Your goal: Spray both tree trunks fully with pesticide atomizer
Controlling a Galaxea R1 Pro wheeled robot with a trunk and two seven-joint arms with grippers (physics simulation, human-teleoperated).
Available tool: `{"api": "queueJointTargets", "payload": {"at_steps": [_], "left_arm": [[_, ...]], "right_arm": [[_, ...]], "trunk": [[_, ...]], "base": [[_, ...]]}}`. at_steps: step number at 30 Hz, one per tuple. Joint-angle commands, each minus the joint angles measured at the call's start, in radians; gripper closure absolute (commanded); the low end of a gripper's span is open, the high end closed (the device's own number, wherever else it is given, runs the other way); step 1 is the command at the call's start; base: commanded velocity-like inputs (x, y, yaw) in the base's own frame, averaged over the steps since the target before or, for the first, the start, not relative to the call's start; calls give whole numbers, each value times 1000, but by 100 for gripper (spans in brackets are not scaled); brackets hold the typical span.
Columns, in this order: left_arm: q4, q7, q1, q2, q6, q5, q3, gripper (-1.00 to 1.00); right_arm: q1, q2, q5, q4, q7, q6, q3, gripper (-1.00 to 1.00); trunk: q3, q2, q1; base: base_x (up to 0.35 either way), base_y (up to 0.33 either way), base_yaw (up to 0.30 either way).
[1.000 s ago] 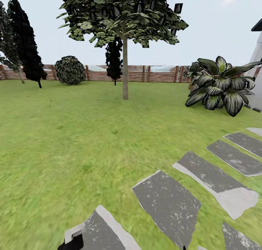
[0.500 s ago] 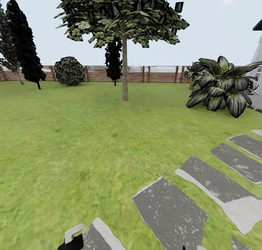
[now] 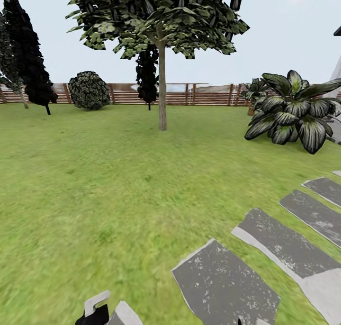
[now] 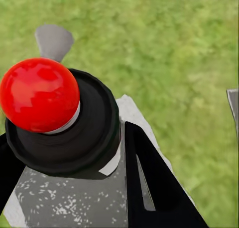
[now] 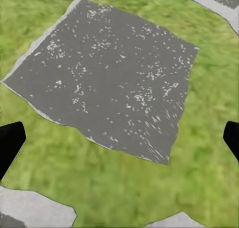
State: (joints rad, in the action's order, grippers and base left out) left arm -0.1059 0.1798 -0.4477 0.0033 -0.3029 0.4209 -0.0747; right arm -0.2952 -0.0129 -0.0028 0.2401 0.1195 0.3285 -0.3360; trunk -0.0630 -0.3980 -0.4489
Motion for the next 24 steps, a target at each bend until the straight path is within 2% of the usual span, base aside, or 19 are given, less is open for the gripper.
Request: {"api": "queueJointTargets", "payload": {"at_steps": [1,12,17,24], "left_arm": [[0,4,-1,0,-2,5,-8,100],[0,4,-1,0,-2,7,-8,100],[0,4,0,0,-2,7,-8,100],[0,5,-1,0,-2,8,-7,100]], "right_arm": [[-1,0,0,0,3,3,0,-100],[-1,-2,1,-1,3,1,0,-100],[-1,-2,0,2,4,2,-1,-100],[-1,-2,0,1,5,1,-3,-100]], "trunk": [[-2,-2,-1],[-2,-2,-1],[-2,-2,-1],[-2,-2,-1]], "base": [[334,0,0],[319,0,5],[313,0,154],[310,0,40]]}}
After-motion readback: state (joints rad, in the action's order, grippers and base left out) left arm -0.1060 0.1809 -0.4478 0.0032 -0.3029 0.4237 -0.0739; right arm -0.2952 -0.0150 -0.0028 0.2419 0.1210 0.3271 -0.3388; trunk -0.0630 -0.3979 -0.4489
